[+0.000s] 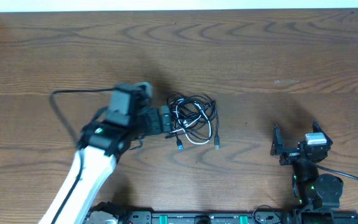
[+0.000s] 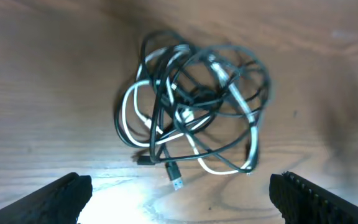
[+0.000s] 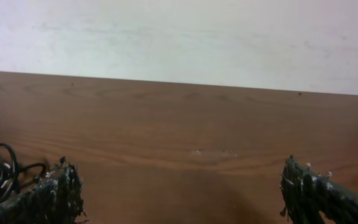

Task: Untangle cables
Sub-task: 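Move the left gripper forward over the black and white cable tangle, then close the left gripper on the cable bundle and lift it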

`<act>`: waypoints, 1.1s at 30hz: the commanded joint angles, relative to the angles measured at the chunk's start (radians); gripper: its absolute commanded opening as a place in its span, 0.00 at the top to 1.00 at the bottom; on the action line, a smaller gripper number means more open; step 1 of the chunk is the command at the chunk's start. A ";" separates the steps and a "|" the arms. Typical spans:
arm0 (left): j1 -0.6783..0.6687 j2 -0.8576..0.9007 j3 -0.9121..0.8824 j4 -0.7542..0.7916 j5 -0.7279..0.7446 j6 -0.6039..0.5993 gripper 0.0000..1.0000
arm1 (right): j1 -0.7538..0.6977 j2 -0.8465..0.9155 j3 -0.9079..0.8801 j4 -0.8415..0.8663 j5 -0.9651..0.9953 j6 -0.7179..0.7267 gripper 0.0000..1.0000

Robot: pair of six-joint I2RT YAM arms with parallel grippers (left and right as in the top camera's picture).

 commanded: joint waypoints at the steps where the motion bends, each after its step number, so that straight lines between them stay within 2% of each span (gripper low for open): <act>1: -0.035 0.106 0.014 0.019 -0.103 -0.079 0.02 | -0.004 -0.006 -0.002 -0.004 0.008 0.010 0.01; 5: -0.065 0.225 0.014 0.067 -0.102 -0.092 0.01 | -0.004 -0.006 -0.002 -0.004 0.008 0.010 0.01; 14: -0.081 0.384 0.014 0.098 -0.120 -0.096 0.23 | -0.004 -0.006 -0.002 -0.004 0.008 0.010 0.01; 16: -0.081 0.406 0.013 0.098 -0.138 -0.100 0.33 | -0.004 -0.006 -0.002 -0.004 0.008 0.010 0.01; 20: -0.081 0.441 0.012 0.100 -0.148 -0.111 0.60 | -0.005 -0.006 -0.002 -0.004 0.008 0.010 0.01; 23: -0.081 0.453 0.011 0.102 -0.148 -0.114 0.75 | -0.005 -0.006 -0.002 -0.004 0.008 0.010 0.01; 24: -0.081 0.453 0.009 0.105 -0.148 -0.114 0.82 | -0.005 -0.006 -0.002 -0.004 0.008 0.010 0.01; 25: -0.081 0.453 0.008 0.106 -0.148 -0.114 0.92 | -0.004 -0.006 -0.002 -0.004 0.008 0.010 0.01; 33: -0.081 0.433 0.012 0.108 -0.154 -0.113 0.93 | -0.004 -0.006 -0.002 -0.004 0.008 0.010 0.01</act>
